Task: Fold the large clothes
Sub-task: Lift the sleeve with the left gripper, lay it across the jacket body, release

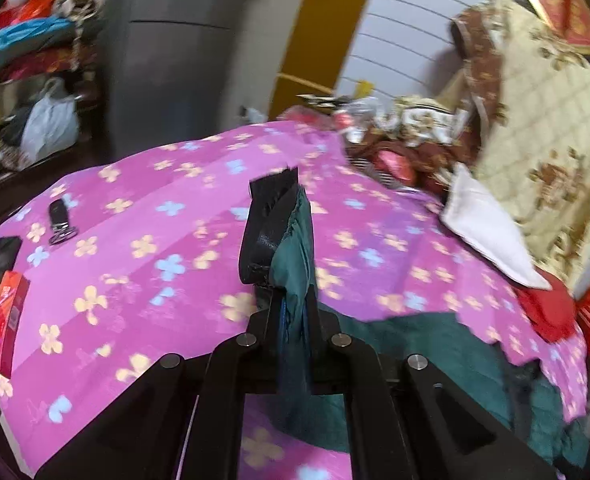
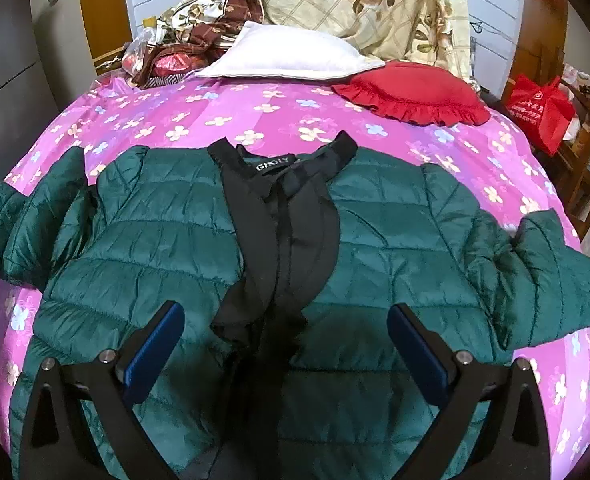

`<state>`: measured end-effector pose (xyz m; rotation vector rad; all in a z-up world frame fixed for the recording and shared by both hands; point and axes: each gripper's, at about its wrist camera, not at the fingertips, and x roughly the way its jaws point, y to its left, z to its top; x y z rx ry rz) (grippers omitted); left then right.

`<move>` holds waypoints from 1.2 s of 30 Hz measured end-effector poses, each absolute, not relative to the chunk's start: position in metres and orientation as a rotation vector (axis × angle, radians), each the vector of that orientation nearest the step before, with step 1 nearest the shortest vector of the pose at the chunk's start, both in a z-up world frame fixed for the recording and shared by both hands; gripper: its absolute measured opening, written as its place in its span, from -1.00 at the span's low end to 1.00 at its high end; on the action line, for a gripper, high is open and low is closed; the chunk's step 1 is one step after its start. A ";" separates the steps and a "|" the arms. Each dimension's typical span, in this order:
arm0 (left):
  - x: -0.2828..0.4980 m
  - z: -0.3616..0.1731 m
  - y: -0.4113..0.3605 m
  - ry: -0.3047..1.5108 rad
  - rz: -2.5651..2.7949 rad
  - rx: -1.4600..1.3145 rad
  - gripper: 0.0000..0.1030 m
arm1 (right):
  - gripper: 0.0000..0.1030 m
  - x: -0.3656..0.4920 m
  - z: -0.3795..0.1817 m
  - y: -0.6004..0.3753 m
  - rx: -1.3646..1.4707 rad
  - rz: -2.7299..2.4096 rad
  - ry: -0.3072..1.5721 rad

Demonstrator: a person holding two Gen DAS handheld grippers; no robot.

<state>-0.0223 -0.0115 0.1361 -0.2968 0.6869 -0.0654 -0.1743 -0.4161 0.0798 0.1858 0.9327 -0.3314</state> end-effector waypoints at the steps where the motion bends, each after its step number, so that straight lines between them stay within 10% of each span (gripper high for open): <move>1: -0.026 0.140 -0.018 0.683 -0.082 -0.290 -1.00 | 0.99 -0.175 0.081 -0.417 0.187 -0.334 0.932; 36: -0.126 0.133 -0.262 0.799 -0.460 -0.015 -1.00 | 0.99 -0.232 0.085 -0.497 0.199 -0.454 0.925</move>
